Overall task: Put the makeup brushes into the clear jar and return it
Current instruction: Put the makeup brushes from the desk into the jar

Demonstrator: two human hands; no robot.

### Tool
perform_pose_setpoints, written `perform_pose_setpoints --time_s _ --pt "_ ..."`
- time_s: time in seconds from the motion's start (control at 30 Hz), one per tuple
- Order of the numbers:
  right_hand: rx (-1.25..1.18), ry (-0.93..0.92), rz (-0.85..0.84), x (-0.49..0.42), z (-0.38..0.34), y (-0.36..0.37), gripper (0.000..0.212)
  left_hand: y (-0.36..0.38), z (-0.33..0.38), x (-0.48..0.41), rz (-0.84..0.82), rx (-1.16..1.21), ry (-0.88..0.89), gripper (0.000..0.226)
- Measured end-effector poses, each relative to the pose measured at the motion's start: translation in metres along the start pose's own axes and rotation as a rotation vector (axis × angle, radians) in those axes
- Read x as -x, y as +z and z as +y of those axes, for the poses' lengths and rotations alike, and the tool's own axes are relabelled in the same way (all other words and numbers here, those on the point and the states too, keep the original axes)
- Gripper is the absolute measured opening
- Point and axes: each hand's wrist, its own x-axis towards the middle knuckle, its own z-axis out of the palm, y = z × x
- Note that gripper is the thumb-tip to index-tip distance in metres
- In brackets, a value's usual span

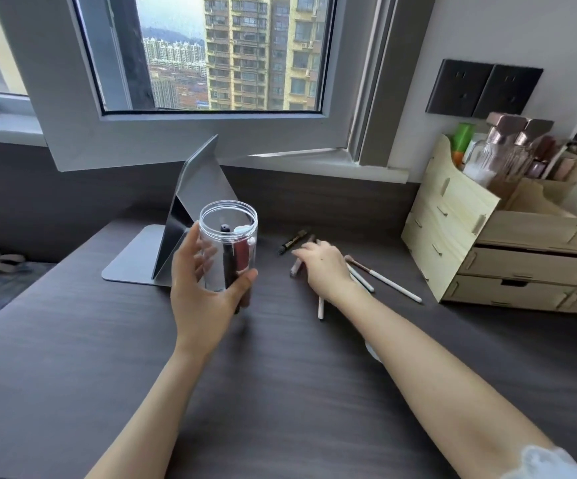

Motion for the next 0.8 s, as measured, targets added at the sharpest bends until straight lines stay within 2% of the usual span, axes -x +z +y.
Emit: perform_pose_setpoints --time_s 0.07,0.17,0.2,0.27,0.37,0.4,0.47,0.53,0.57,0.6,0.63,0.7,0.8 --pt "0.226 -0.136 -0.065 -0.012 -0.004 0.013 0.03 0.001 -0.001 0.0 0.008 -0.012 -0.008 0.091" --pt "0.539 -0.224 -0.083 -0.024 -0.01 0.019 0.017 0.001 -0.001 0.0 0.0 -0.028 -0.002 0.091" --pt "0.595 -0.276 -0.041 -0.028 -0.011 0.019 0.008 0.001 0.0 0.0 -0.007 -0.034 0.009 0.091" --pt "0.536 -0.386 0.063 -0.031 -0.007 0.017 0.013 0.001 0.001 0.0 -0.016 -0.046 0.034 0.089" --pt "0.32 -0.361 0.248 -0.027 -0.006 0.001 0.029 0.001 0.003 0.001 -0.027 -0.063 0.054 0.088" --pt "0.227 -0.29 0.38 -0.024 -0.007 -0.007 0.034 0.001 0.003 0.002 -0.03 -0.066 0.057 0.088" --pt "-0.093 -0.099 0.614 -0.012 -0.008 -0.029 0.027 0.001 0.004 0.003 -0.041 -0.073 0.064 0.088" --pt "-0.574 0.072 0.61 0.01 -0.01 -0.06 0.03 0.001 0.006 0.004 -0.058 -0.1 0.1 0.087" --pt "-0.783 0.085 0.568 0.023 -0.012 -0.077 0.032 0.002 0.007 0.005 -0.066 -0.119 0.127 0.086" --pt "-0.903 0.072 0.519 0.036 -0.014 -0.091 0.033 0.002 0.008 0.006 -0.076 -0.141 0.154 0.085" --pt "-0.922 0.04 0.471 0.048 -0.015 -0.104 0.033 0.002 0.008 0.007 -0.09 -0.171 0.184 0.085" --pt "-0.729 -0.068 0.391 0.072 -0.02 -0.123 0.029 0.003 0.011 0.009 -0.129 -0.257 0.262 0.084" --pt "-0.236 -0.223 0.204 0.097 -0.02 -0.138 0.028 0.004 0.013 0.012 -0.199 -0.356 0.408 0.079"
